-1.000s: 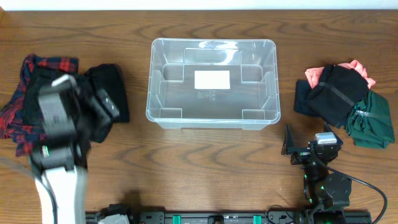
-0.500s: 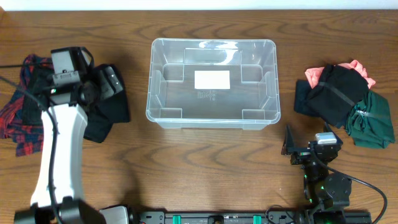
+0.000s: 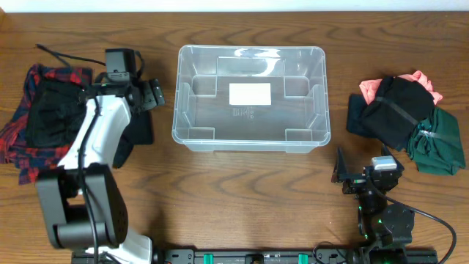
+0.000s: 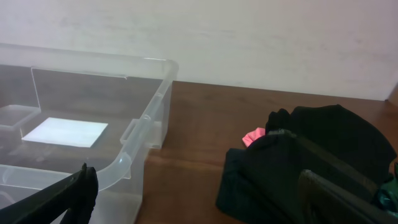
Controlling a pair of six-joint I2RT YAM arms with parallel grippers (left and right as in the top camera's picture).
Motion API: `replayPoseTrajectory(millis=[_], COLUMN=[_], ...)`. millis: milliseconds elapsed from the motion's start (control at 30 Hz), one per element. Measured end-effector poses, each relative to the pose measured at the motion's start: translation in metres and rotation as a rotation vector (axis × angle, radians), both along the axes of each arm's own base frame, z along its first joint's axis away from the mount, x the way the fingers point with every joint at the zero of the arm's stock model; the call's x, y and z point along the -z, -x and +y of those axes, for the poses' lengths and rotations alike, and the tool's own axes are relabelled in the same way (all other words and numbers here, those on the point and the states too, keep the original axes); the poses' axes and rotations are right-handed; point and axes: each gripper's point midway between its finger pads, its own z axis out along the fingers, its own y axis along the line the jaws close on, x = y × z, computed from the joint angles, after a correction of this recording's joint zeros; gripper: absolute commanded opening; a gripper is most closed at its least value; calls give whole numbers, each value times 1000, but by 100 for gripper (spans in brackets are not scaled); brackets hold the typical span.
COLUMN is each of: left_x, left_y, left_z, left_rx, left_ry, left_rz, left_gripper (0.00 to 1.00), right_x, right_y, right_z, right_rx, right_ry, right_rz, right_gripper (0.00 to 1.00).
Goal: Pack container
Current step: 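Reach the left gripper to the black garment and grasp it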
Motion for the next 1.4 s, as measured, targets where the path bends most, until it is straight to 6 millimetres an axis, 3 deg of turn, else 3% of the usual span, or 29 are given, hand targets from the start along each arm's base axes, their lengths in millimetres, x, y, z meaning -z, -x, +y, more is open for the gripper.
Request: replayPoseTrajectory(millis=[367,800,867,933,1100,1133,1400], left_x=[30,67,71,73,70,69,63], left_y=[-1,-5,-5,-4,-8,-8,-2], left_z=[23,30,31,34,37,37,37], left_rx=[-56,-66,-71,-76,-76,-75,-70], left_ry=[-117,-155,-161,-178,-204,-207,-211], left_rz=[62,116,120,128,118,117,138], left_gripper=[99,98,77,43,9,6,6], right_x=[0,0,0,0,0,0,0], right_y=[0,0,0,0,0,0,0], right_z=[0,0,0,0,0,0,0], right_rx=[0,0,0,0,0,0,0], right_ry=[0,0,0,0,0,0,0], right_rz=[0,0,0,0,0,0,0], right_gripper=[99,99,99,99,99,99,99])
